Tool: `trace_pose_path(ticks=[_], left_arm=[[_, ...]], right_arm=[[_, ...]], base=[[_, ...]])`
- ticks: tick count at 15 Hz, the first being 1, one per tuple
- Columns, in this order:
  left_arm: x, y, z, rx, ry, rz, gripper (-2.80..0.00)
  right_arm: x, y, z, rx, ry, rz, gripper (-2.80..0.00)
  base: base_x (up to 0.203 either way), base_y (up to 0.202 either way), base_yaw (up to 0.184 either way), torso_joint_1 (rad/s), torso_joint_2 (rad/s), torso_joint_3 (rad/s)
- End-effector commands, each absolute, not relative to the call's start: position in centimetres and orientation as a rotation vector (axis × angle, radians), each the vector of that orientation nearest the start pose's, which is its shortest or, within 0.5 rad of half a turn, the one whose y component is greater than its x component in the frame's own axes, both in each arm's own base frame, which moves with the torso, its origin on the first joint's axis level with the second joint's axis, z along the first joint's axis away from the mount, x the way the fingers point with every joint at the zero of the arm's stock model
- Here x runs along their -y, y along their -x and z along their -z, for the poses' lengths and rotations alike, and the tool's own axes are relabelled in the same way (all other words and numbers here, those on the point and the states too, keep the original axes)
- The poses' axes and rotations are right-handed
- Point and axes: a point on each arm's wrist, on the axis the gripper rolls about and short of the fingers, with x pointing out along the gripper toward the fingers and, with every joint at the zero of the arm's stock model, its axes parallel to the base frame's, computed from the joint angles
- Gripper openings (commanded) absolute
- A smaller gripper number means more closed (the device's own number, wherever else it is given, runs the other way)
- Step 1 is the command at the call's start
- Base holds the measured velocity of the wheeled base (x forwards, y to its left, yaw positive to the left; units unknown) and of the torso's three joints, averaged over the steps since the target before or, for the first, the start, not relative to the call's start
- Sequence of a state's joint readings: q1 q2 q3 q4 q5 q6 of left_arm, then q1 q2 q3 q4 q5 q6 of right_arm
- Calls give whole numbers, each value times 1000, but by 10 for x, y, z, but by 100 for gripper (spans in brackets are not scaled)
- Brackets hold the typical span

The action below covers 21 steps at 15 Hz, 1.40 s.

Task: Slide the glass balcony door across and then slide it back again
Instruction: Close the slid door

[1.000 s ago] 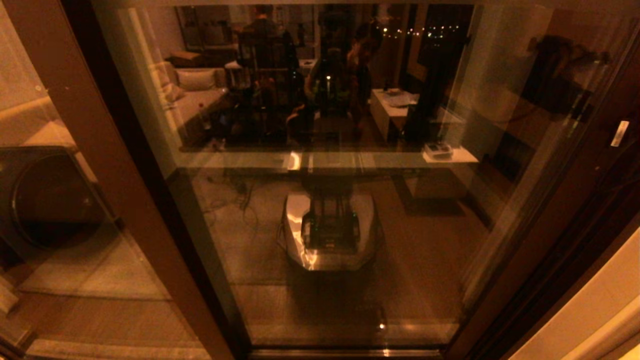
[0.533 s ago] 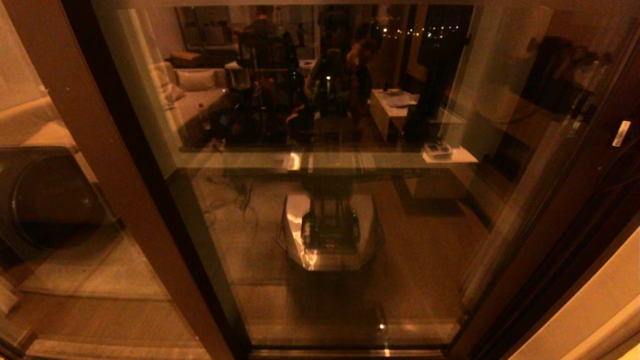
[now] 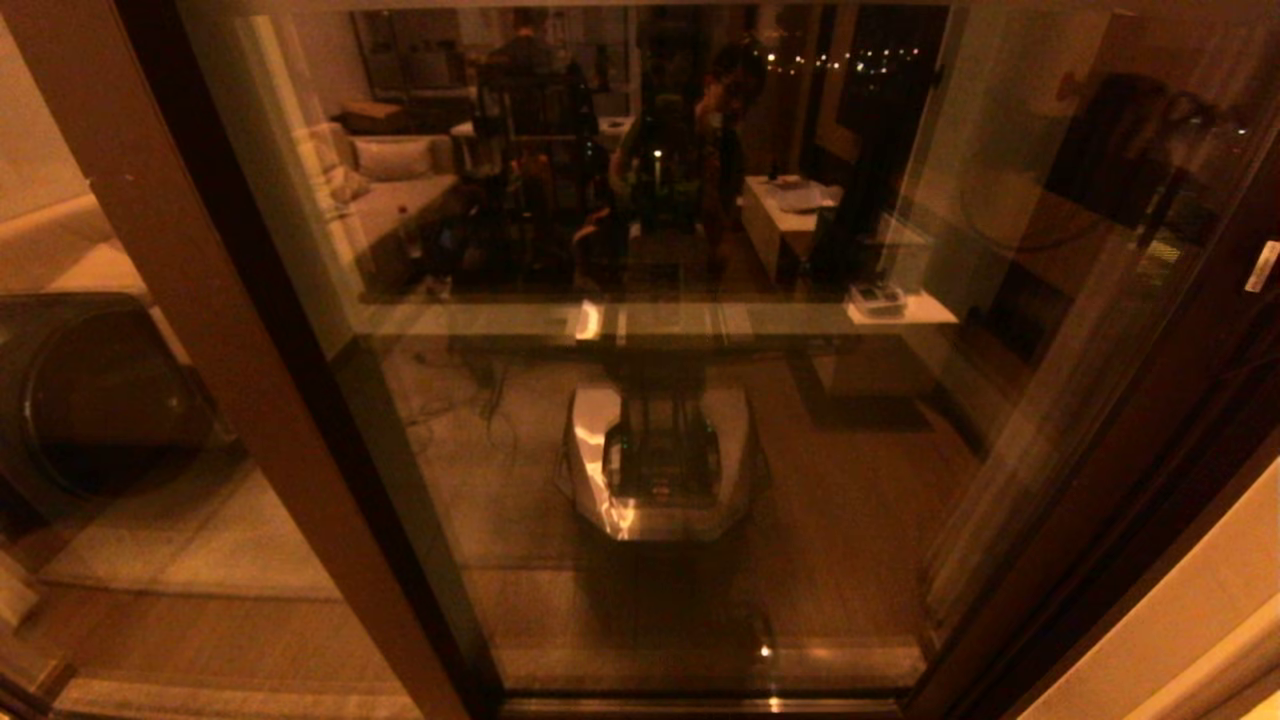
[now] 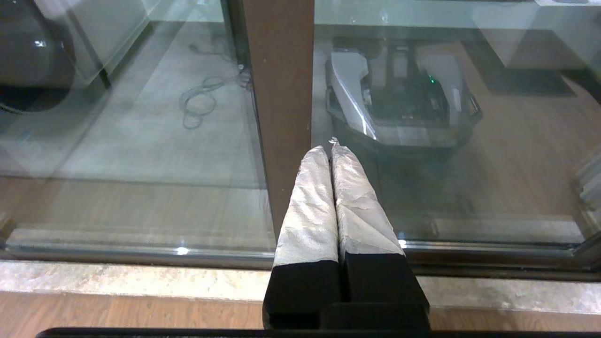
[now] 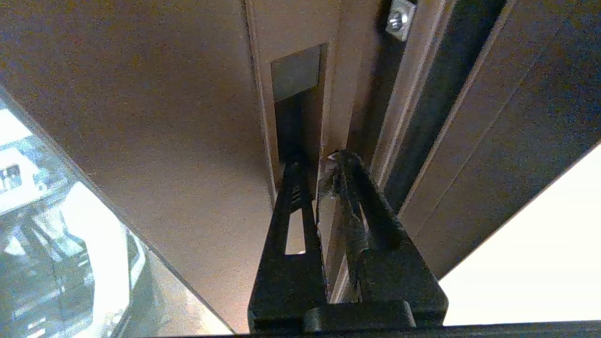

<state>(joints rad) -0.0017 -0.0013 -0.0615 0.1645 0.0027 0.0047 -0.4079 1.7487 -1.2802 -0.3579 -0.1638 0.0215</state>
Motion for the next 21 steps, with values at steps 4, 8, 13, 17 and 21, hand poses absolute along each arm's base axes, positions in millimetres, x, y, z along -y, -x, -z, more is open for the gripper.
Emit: trace_pose_path(ticks=[4,8,13,17,21], left_arm=[[0,28,-75,-103,-5,-1,-280],[0,28,-75,-103,-5,-1,-280],[0,28,-75,-103,-5,-1,-280],[0,28,-75,-102,-5,-1,-280],[0,29,-75,-101,-5,-1,-280]], right_arm=[[147,-313,-275,-96,-33,593,-280],[158,-315,-277,-85,-33,618,-280],[169,-318,-275,-85,-32,643,-280],[169,-317,-275,-88,-30,645,-280],[167,-313,-277,-82,-30,643,-280]], base=[[0,0,0,0,0,0],[0,0,0,0,0,0],[0,0,0,0,0,0],[0,0,0,0,0,0],[0,0,0,0,0,0]])
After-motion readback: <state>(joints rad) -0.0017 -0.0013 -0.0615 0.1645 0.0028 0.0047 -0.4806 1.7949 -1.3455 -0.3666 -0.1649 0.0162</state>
